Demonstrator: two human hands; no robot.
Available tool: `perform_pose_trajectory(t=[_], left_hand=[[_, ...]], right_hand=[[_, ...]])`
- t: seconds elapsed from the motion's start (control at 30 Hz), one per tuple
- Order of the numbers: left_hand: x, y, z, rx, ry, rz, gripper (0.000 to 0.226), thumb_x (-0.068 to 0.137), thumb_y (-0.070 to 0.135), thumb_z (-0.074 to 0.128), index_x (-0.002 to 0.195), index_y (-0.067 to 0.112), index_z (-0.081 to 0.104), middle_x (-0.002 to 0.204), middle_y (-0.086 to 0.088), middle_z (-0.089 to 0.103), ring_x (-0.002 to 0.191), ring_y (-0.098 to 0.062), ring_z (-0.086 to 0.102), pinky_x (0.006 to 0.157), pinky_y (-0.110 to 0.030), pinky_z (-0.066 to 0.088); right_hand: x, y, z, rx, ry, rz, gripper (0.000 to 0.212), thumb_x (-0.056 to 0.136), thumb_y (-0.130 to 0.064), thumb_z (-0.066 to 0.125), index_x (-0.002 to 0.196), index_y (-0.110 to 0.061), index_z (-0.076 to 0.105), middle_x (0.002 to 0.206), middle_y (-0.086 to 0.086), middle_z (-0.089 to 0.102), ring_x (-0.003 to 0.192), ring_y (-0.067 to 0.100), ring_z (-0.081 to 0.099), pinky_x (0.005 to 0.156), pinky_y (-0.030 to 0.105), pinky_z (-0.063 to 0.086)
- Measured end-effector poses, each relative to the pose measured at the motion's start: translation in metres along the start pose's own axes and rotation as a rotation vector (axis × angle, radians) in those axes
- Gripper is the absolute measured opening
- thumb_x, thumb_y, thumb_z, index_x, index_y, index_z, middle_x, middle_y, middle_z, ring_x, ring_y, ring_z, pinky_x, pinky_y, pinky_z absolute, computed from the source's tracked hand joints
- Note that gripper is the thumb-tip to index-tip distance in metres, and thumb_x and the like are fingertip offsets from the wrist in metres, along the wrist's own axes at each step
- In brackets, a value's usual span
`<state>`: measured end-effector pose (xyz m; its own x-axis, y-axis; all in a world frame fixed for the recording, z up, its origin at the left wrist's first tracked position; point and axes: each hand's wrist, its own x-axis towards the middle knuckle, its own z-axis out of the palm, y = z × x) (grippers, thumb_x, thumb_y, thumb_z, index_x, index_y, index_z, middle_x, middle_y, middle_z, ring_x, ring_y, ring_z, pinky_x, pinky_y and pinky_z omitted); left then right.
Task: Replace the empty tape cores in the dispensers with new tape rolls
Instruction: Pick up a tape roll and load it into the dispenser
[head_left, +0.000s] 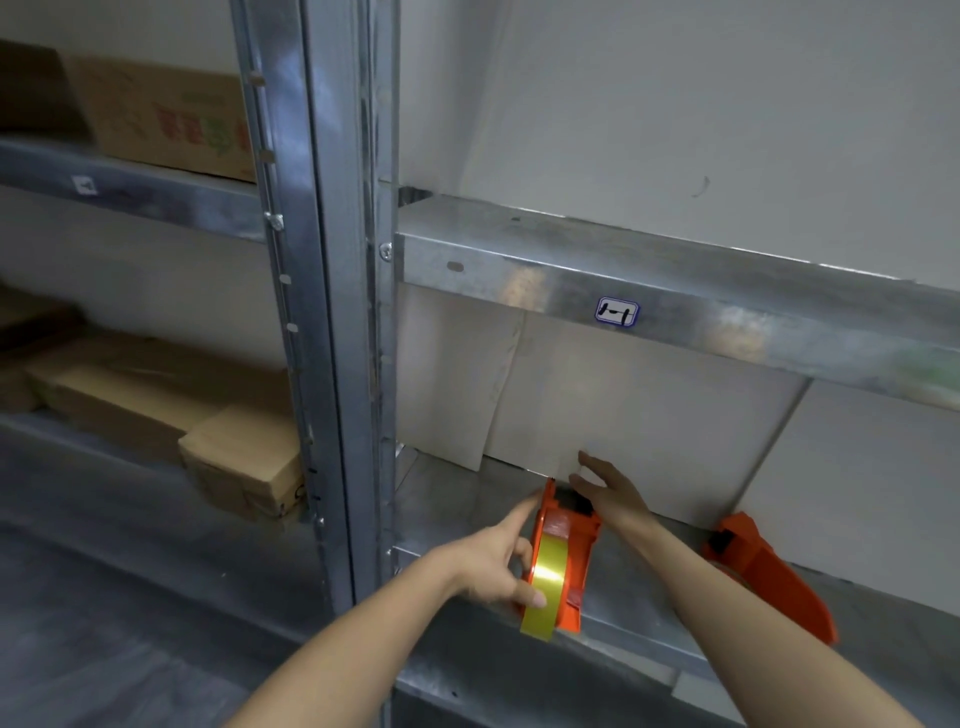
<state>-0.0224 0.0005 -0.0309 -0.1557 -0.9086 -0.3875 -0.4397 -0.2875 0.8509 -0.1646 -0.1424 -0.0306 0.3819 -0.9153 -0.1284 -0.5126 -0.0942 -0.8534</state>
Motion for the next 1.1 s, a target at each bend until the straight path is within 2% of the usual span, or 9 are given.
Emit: perform_pose_trajectory(t=[0.17,0.47,0.6,0.7,0.8,0.87,0.93,1.0,1.1], left_hand=[[0.002,-0.001,-0.001,-0.004,0.008,-0.009,0.115,0.078,0.013,0.076,0.145,0.051,-0.010,0.118,-0.004,0.058,0.111,-0.029,0.063,0.100,-0.050,0.050],[0.003,-0.003,-0.002,-0.019,-0.015,0.013,0.113,0.079,0.009,0.074,0.144,0.054,-0.007,0.106,0.002,0.059,0.113,-0.029,0.061,0.098,-0.049,0.051],[0.001,-0.009,-0.002,-0.012,-0.020,0.018,0.115,0.077,0.010,0.076,0.146,0.052,-0.007,0.097,0.003,0.058,0.110,-0.030,0.063,0.101,-0.050,0.049],[0.000,-0.010,-0.003,-0.029,-0.010,0.020,0.115,0.078,0.010,0.075,0.147,0.049,-0.008,0.100,0.000,0.060,0.106,-0.027,0.065,0.103,-0.050,0.047],[-0.001,-0.011,-0.004,-0.047,-0.009,0.033,0.113,0.078,0.008,0.074,0.145,0.053,-0.006,0.108,-0.005,0.061,0.106,-0.026,0.066,0.101,-0.050,0.049],[-0.002,-0.012,-0.004,-0.053,-0.009,0.040,0.113,0.079,0.007,0.074,0.145,0.053,-0.006,0.109,-0.007,0.060,0.105,-0.027,0.066,0.099,-0.048,0.051],[-0.003,-0.013,-0.004,-0.055,-0.001,0.045,0.113,0.079,0.006,0.073,0.146,0.051,-0.006,0.107,-0.008,0.059,0.104,-0.029,0.067,0.098,-0.047,0.052],[-0.004,-0.015,-0.004,-0.056,0.008,0.047,0.113,0.079,0.006,0.074,0.145,0.052,-0.006,0.109,-0.010,0.058,0.105,-0.030,0.066,0.098,-0.047,0.052],[-0.004,-0.017,-0.003,-0.063,0.019,0.053,0.113,0.079,0.009,0.074,0.144,0.055,-0.005,0.118,-0.015,0.058,0.106,-0.028,0.066,0.102,-0.050,0.048]], right_hand=[[0.002,0.001,-0.001,-0.030,-0.003,0.003,0.049,0.094,-0.027,0.052,0.140,-0.020,0.040,0.153,0.004,0.032,0.140,0.022,0.031,0.114,0.034,0.027],[0.003,0.002,-0.001,-0.038,-0.010,0.010,0.050,0.095,-0.029,0.050,0.142,-0.017,0.038,0.154,0.005,0.031,0.141,0.022,0.029,0.112,0.030,0.024],[0.005,0.004,-0.004,-0.008,-0.028,0.035,0.048,0.096,-0.030,0.047,0.141,-0.014,0.039,0.153,0.005,0.033,0.141,0.021,0.030,0.115,0.031,0.022],[0.007,0.004,-0.002,0.055,-0.068,0.107,0.049,0.096,-0.035,0.044,0.139,-0.010,0.043,0.150,0.009,0.038,0.137,0.024,0.037,0.117,0.036,0.026],[0.004,0.001,0.000,0.032,-0.076,0.210,0.057,0.094,-0.054,0.034,0.137,-0.020,0.045,0.143,0.009,0.047,0.126,0.029,0.049,0.102,0.043,0.045],[0.002,0.001,-0.002,-0.009,-0.026,0.229,0.063,0.093,-0.059,0.025,0.138,-0.019,0.042,0.137,0.013,0.052,0.117,0.033,0.055,0.088,0.040,0.050],[0.000,0.003,-0.006,-0.055,0.074,0.199,0.066,0.093,-0.059,0.022,0.134,-0.013,0.045,0.127,0.017,0.058,0.109,0.035,0.059,0.090,0.042,0.049],[0.000,0.006,-0.009,-0.068,0.154,0.109,0.063,0.093,-0.058,0.028,0.131,-0.013,0.049,0.129,0.014,0.059,0.113,0.033,0.058,0.099,0.044,0.045],[-0.006,0.002,-0.009,0.031,0.108,-0.044,0.044,0.093,-0.046,0.044,0.123,-0.018,0.058,0.127,0.004,0.061,0.117,0.024,0.056,0.099,0.033,0.040]])
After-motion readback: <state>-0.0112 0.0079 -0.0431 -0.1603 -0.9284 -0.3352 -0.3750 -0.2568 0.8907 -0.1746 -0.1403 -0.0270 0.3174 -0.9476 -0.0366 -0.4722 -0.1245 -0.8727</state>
